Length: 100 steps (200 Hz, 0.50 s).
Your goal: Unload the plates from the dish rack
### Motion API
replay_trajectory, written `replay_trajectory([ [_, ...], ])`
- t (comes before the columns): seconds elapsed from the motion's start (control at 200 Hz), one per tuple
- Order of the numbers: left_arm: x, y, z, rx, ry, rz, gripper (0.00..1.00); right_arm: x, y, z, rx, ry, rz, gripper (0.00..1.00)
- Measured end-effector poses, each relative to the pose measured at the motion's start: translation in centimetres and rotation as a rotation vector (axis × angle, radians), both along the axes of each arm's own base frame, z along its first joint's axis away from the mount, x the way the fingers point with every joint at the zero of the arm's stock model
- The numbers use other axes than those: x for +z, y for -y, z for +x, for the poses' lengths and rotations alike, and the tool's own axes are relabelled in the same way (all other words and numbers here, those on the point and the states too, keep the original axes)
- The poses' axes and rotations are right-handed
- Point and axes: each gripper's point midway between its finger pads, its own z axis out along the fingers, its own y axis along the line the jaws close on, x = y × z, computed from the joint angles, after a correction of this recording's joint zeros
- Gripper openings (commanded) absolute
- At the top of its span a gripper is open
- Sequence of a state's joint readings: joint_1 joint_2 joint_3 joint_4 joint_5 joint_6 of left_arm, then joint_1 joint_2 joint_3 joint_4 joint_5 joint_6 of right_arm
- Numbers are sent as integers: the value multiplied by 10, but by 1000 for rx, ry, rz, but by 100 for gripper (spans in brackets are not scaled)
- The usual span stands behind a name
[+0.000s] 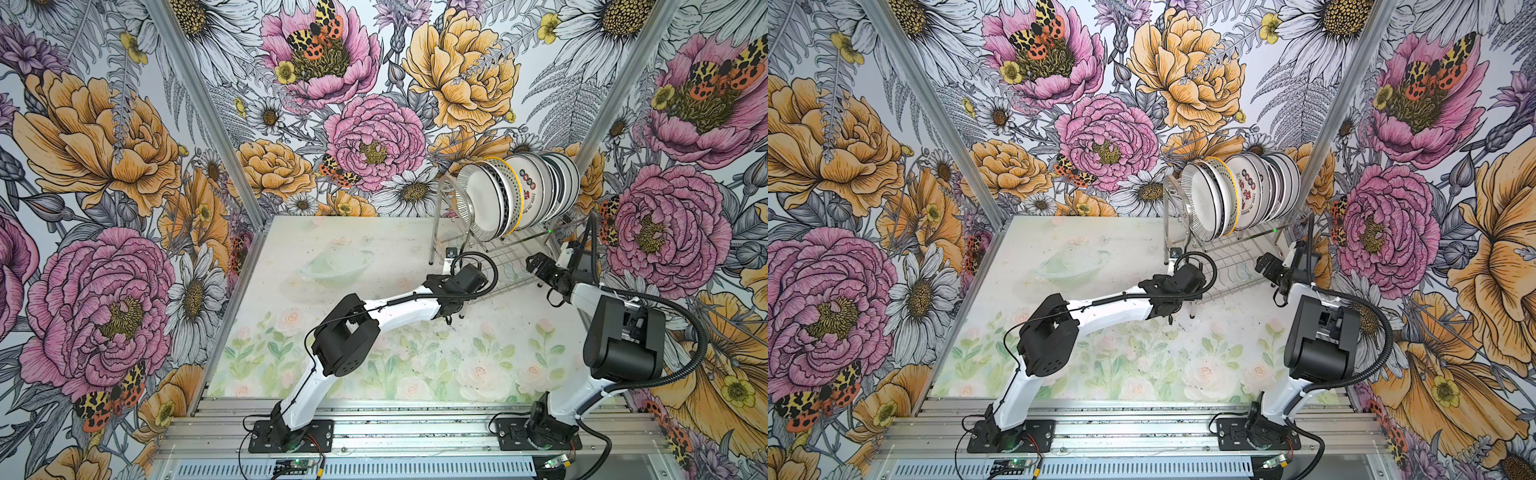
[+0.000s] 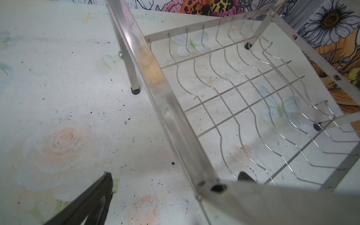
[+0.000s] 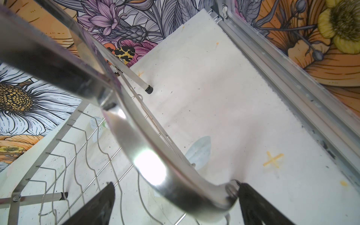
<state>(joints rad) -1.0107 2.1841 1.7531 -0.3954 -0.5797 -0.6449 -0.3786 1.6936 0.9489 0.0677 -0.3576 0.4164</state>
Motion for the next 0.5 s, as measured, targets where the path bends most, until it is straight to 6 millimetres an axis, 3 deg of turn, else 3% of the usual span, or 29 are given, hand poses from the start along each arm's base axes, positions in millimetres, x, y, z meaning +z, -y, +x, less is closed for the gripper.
replay_trajectory([
  [0.19,13,-1,-7,-45,18,-31,99,1,-15,-12,17,-19,39,99],
  [0.37,39,19,-16,-136,33,-134,99,-3,-23,-17,29,-38,67,99],
  [0.5,44,27,-21,-181,36,-180,99,-5,-36,-22,57,-46,87,99],
])
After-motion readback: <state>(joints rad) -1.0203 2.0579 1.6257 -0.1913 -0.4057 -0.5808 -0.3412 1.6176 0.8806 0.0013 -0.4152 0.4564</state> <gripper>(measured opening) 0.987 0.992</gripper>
